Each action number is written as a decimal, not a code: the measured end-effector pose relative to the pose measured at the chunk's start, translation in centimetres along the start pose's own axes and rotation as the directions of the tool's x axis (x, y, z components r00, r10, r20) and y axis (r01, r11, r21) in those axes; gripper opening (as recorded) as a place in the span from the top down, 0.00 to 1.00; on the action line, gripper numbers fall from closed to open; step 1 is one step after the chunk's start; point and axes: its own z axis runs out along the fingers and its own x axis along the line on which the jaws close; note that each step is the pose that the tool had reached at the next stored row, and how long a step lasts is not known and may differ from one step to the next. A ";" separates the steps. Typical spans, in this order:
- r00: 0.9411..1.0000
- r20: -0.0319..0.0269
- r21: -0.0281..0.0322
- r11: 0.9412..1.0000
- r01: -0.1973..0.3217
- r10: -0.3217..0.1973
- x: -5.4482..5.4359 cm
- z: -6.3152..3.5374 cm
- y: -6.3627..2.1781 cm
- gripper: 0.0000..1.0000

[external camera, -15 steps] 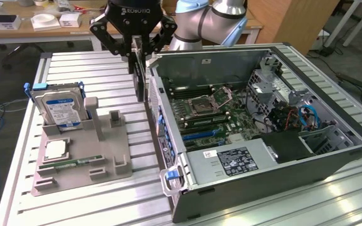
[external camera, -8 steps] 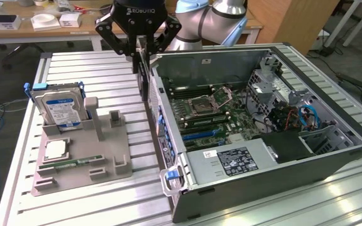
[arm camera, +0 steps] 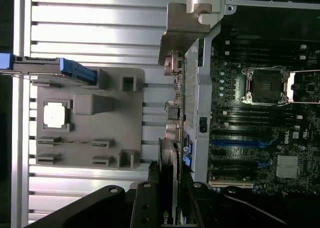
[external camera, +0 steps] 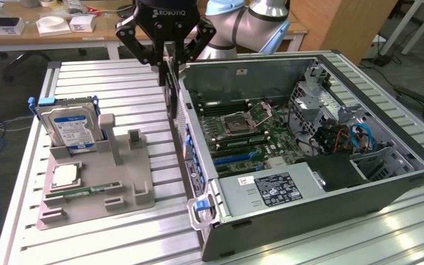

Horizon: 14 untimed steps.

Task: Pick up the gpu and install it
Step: 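Pick up the gpu and move the gpu toward the slot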

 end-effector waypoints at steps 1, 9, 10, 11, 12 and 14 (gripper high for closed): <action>1.000 0.000 0.003 1.000 0.000 0.000 0.0 0.00 0.00 0.74; 1.000 0.000 0.014 1.000 0.000 0.000 -0.4 0.00 -0.01 0.74; 1.000 0.000 0.014 1.000 0.000 0.000 -0.5 0.00 -0.02 0.74; 1.000 0.000 0.014 1.000 0.000 0.000 -0.5 0.00 -0.02 0.74; 1.000 0.000 0.014 1.000 0.000 0.000 -0.6 -0.01 -0.02 0.74; 1.000 0.000 0.014 1.000 0.000 0.000 -0.8 -0.01 -0.02 0.74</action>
